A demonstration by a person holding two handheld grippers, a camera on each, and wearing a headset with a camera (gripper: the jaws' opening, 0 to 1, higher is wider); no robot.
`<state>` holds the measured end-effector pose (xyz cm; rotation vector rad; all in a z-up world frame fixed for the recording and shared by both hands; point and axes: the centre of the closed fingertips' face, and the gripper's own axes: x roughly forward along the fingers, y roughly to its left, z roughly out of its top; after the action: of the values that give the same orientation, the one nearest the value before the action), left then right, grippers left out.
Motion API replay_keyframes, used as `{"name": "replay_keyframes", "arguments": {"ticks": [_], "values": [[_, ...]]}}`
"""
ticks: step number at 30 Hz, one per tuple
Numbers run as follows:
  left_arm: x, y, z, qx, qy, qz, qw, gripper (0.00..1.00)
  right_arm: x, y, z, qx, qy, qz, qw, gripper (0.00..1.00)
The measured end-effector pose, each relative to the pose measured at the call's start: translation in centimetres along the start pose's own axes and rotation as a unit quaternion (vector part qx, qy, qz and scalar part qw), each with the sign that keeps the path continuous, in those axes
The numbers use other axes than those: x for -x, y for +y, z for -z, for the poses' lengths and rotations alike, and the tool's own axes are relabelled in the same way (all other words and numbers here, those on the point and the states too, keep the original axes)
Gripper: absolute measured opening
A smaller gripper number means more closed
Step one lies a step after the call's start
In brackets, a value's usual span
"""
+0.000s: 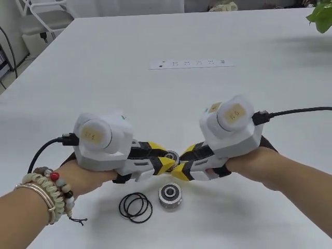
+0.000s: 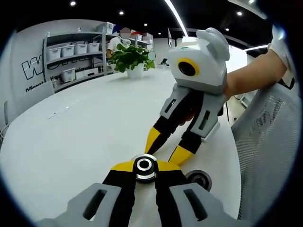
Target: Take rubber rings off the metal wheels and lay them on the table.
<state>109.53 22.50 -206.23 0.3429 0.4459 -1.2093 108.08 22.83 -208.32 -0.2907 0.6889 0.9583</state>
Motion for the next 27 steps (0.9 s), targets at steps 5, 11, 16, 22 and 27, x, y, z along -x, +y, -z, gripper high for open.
{"name": "replay_keyframes", "arguments": {"ticks": [5, 11, 16, 22, 27], "values": [[0.01, -0.05, 0.00, -0.001, 0.000, -0.001, 1.0000, 0.10, -0.04, -0.01, 0.06, -0.001, 0.000, -0.001, 1.0000, 0.19], [0.09, -0.07, 0.02, -0.001, 0.001, 0.000, 1.0000, 0.09, -0.11, 0.02, 0.07, 0.002, 0.001, -0.003, 1.0000, 0.18], [0.23, -0.02, 0.08, -0.005, 0.004, 0.000, 1.0000, 0.08, -0.02, 0.09, 0.17, 0.002, 0.001, -0.010, 0.9999, 0.16], [0.26, -0.03, 0.11, -0.004, 0.004, 0.000, 1.0000, 0.08, 0.38, -0.26, 0.15, 0.005, -0.003, -0.009, 0.9999, 0.05], [0.32, -0.09, 0.14, -0.004, 0.005, 0.000, 1.0000, 0.08, 0.35, -0.46, 0.15, 0.010, -0.003, -0.002, 0.9999, 0.00]]}}
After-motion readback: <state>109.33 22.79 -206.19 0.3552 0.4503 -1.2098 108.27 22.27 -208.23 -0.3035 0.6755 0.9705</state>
